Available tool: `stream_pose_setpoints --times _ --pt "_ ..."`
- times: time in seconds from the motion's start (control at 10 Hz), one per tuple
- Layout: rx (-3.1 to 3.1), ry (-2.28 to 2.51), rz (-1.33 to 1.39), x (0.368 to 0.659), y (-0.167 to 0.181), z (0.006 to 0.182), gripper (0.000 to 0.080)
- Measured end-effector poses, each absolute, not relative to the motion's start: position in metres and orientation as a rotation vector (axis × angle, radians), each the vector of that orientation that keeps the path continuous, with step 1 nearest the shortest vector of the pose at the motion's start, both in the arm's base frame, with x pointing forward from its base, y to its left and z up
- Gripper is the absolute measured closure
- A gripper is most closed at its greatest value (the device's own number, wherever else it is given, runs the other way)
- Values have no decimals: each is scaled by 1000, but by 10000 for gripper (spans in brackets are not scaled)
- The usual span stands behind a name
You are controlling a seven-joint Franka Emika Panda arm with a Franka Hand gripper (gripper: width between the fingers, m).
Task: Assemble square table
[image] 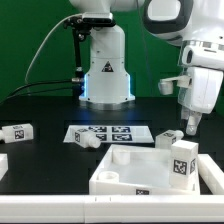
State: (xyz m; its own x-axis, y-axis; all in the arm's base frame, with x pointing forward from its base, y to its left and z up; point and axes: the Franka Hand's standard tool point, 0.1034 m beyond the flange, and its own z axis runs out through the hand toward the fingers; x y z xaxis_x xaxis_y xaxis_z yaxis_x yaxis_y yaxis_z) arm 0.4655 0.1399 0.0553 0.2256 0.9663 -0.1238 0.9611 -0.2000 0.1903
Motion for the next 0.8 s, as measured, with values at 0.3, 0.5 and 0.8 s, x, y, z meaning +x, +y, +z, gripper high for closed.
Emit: stream_pose_setpoints --times 0.3,0.5,0.8 --pt "2600 1379 66 468 132 52 151" --pt "2840 947 64 471 113 49 151" --pt "2973 573 80 474 112 50 151"
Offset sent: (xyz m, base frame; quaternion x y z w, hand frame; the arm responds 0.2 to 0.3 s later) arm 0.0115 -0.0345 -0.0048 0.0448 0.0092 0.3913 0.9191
